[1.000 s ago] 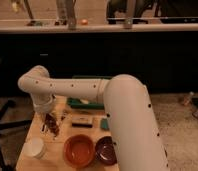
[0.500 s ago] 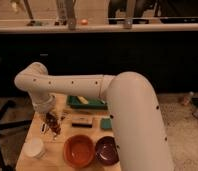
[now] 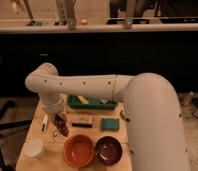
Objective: Place grapes in red bowl
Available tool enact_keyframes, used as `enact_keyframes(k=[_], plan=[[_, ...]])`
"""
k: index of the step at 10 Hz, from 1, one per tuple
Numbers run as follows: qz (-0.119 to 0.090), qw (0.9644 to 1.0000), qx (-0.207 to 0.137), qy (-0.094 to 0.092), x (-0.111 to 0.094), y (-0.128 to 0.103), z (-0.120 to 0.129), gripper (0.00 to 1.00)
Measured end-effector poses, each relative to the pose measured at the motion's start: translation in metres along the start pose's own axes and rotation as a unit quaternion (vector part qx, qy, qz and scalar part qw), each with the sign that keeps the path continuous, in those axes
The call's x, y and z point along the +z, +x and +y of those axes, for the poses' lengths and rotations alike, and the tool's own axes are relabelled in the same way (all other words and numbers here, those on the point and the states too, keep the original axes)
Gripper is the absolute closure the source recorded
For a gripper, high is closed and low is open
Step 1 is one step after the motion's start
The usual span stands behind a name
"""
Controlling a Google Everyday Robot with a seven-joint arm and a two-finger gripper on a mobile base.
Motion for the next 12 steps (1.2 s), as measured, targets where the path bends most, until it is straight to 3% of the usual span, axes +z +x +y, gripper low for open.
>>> enact_keyframes(k=[4,9,12], plan=[[-0.008,0.9996,0.024,-0.006,-0.006,-0.022,0.014,1.00],[-0.068,0.9949,0.073,-0.016,0.005,-0.052,0.027,1.00],[-0.085,0.9924,0.087,-0.016,0.013,-0.060,0.033,1.00]])
